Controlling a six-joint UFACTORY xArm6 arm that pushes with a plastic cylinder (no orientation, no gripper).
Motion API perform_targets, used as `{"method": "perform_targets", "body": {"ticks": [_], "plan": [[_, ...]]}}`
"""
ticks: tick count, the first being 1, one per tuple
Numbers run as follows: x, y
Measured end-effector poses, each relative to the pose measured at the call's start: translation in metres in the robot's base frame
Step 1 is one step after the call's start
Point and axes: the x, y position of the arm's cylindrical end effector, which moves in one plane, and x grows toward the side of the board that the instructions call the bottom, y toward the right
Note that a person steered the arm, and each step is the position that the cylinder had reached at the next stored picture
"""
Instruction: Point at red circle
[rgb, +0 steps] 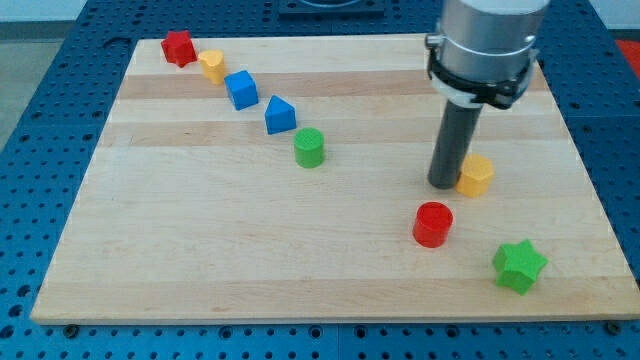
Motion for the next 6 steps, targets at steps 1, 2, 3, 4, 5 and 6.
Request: {"method": "perform_targets", "body": {"ticks": [1,2,3,4,5,6], "plan": [[0.0,0.009],[0.0,0.013],[0.0,-0.039],[0.019,-0.115],[0.064,-0.133],[0.104,-0.12]]}}
